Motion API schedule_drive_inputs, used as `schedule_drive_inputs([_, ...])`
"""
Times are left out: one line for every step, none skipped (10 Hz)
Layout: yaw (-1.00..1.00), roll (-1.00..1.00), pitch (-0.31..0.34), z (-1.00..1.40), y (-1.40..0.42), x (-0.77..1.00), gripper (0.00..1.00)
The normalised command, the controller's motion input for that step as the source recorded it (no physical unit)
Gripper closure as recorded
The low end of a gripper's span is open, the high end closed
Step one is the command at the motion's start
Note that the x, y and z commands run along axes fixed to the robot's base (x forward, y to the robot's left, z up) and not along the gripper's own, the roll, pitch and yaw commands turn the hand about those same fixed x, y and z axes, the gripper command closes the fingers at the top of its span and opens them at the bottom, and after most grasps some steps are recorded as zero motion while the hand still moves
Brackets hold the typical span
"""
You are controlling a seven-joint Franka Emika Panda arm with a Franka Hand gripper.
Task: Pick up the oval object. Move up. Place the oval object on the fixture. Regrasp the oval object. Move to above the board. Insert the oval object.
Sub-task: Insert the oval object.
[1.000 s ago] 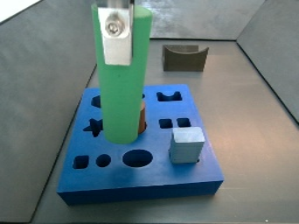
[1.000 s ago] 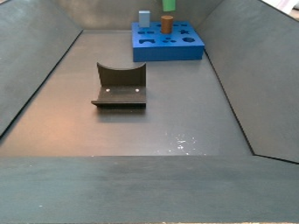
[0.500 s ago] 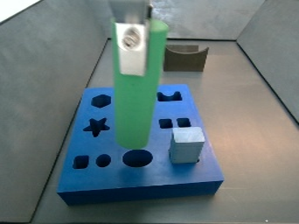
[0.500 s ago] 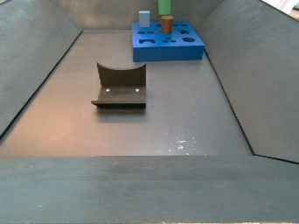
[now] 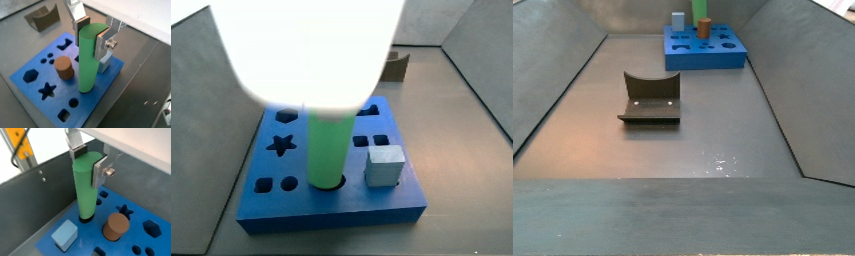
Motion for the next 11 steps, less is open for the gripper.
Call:
schedule_drive_inputs([0.03,0.0,0.0,-0.47,0.0,-0.04,1.0])
schedule_drive_inputs([0.05,-0.01,-0.034,-0.41,0.0,0.05,1.0])
schedule_drive_inputs([0.04,-0.03,-0.034,-0.36,0.0,0.19,1.0])
schedule_drive_inputs([0.0,-0.01,-0.036,-0.35,0.0,0.2,1.0])
schedule_drive_inputs([0.01,-0.02,-0.036,-0.31,0.0,0.34,1.0])
schedule_drive_inputs([0.0,0.0,-0.021,-0.34,0.0,0.23,1.0])
schedule_drive_inputs([0.0,0.0,0.0,-0.45,0.0,0.0,1.0])
schedule_drive_inputs([0.0,0.07,0.0,-0.52,-0.05,-0.17,1.0])
schedule_drive_inputs([0.0,0.08,0.0,-0.55,-0.08,-0.17,1.0])
schedule_drive_inputs([0.0,0.07,0.0,-0.59,-0.08,-0.15,1.0])
schedule_drive_inputs([-0.07,0.05,0.0,-0.73,-0.02,-0.3,1.0])
